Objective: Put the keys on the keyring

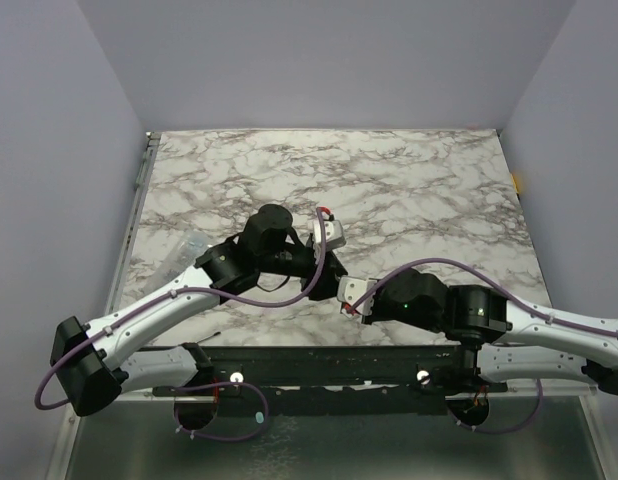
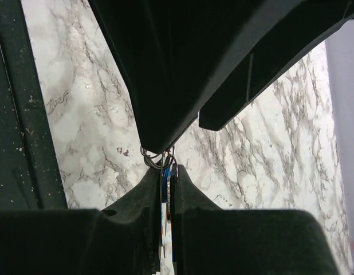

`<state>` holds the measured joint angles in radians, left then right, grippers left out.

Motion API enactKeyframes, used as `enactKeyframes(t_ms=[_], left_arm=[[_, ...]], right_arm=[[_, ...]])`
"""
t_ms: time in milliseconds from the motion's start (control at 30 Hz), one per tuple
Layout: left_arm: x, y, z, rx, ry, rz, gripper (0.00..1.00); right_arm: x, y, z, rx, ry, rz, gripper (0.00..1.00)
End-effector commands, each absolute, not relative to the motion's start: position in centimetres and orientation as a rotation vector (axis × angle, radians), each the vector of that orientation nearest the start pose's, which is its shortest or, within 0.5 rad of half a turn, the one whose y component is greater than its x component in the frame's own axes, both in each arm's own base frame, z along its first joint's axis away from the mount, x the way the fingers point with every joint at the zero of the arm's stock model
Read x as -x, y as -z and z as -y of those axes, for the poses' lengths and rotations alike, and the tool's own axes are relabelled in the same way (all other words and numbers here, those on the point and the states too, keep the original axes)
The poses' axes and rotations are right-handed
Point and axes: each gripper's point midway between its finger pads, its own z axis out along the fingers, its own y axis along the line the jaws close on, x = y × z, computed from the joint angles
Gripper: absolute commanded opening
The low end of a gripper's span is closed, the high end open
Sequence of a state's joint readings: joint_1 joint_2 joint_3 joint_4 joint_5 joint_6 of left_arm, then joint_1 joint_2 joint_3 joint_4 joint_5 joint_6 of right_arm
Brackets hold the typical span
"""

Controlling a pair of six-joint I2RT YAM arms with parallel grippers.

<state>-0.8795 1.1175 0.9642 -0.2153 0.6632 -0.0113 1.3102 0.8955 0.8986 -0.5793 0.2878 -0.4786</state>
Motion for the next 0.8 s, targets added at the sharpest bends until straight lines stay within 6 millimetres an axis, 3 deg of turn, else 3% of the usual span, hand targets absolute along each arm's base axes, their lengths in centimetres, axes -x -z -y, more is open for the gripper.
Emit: enactKeyframes(t_ms=[0,167,300,433,633,767], left_arm=[[-12.9,-25.6,33.7,-1.284,1.256,-1.620,0.50],[-12.4,-25.1,34.1,-1.310,1.271,-1.614,0.46],[-12.5,-24.7,34.2,-1.312,1.259,-1.619,0.34],[-12.4,-24.6,34.1,-1.317,1.255,-1.614,0.30],[-12.2,-24.6,34.2,-1.320,1.263,-1.612,0.05],[-12.2,-25.0,34.1,-1.313,1.266,-1.600,0.00]], right_arm=[[-14.0,-23.4,-25.3,1.511,-0.178,-1.454,0.01],[-14.0,-23.7,-25.5,1.503,-0.187,-1.446,0.01],[-14.0,-24.0,-25.6,1.496,-0.194,-1.439,0.01],[-13.8,-24.6,-25.9,1.486,-0.221,-1.422,0.01],[-13.4,-25.4,-26.3,1.463,-0.275,-1.391,0.01],[-13.4,-25.8,-26.6,1.439,-0.296,-1.376,0.01]])
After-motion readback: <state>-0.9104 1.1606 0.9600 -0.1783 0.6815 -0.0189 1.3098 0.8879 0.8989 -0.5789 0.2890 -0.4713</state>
